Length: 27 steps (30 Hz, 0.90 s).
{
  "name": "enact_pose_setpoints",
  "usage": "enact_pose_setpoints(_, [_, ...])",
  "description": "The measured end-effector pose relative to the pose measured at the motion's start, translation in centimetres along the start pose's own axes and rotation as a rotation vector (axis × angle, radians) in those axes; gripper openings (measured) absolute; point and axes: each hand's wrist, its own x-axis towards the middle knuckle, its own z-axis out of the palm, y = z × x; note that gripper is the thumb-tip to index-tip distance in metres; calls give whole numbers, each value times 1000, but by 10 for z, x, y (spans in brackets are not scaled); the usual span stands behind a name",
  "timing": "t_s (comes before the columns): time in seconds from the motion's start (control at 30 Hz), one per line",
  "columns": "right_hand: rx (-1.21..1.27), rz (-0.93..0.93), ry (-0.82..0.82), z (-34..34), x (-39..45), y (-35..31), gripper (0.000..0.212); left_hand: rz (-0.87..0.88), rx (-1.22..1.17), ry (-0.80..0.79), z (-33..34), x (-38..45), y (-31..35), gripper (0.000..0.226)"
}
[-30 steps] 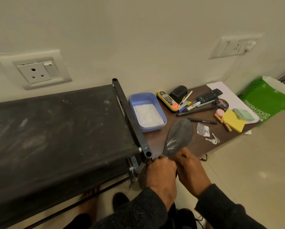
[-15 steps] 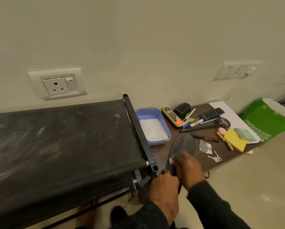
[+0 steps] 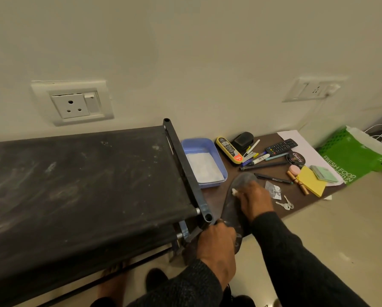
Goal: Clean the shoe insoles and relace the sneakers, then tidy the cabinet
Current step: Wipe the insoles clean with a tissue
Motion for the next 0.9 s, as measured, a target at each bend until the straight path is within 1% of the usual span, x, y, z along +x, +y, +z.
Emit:
enact_pose_setpoints(0.07, [-22,74,27,3,5,-5,17,12,10,6,-1,-1,0,38])
enact_pose_setpoints(0.13, [-52,47,10,7,-21,-14,14,22,24,38,-1,-1,2,32])
enact_pose_setpoints(0.17, [-51,-40,20,9,-41,-17,11,20,21,49,0,0,3,31])
enact_pose_setpoints(0.27, [22,-238,-57,4,-85,-19,8,19,32,38,2,6,6,32])
enact_pose_setpoints(0.3, [51,-244,-70,2,-86,-15,8,14,22,29,2,6,5,33])
enact_pose_setpoints(0.33, [97,-200,-55,-3,-82,-12,10,11,10,21,0,7,5,33])
enact_pose_setpoints(0.4, [229,9,15,-11,-63,-7,14,35,9,40,-3,5,3,33])
enact_pose_setpoints(0.43, [294,117,28,-15,-50,-5,18,53,17,54,-5,2,3,33])
enact_pose_setpoints(0.47, [322,187,27,-18,-37,-3,24,65,23,63,-7,0,2,33])
enact_pose_setpoints(0.5, [296,216,10,-19,-25,0,30,62,25,73,-7,-3,2,34])
enact_pose_setpoints(0.53, [259,221,-8,-19,-15,0,31,58,35,78,-7,-4,2,36])
enact_pose_setpoints(0.63, [-14,123,-50,-9,-1,-2,21,71,85,84,-6,-10,3,37])
enact_pose_setpoints(0.7, [-95,59,-57,1,-4,-2,22,95,111,94,-3,-12,4,34])
enact_pose_setpoints(0.77, [-94,-1,-9,7,-10,-2,21,108,131,82,0,-14,4,32])
enact_pose_setpoints(0.83, [-24,-21,61,7,-21,-6,16,99,123,28,4,-16,3,31])
enact_pose_setpoints(0.9, [16,-54,41,7,-42,-14,10,93,141,10,4,-16,2,27])
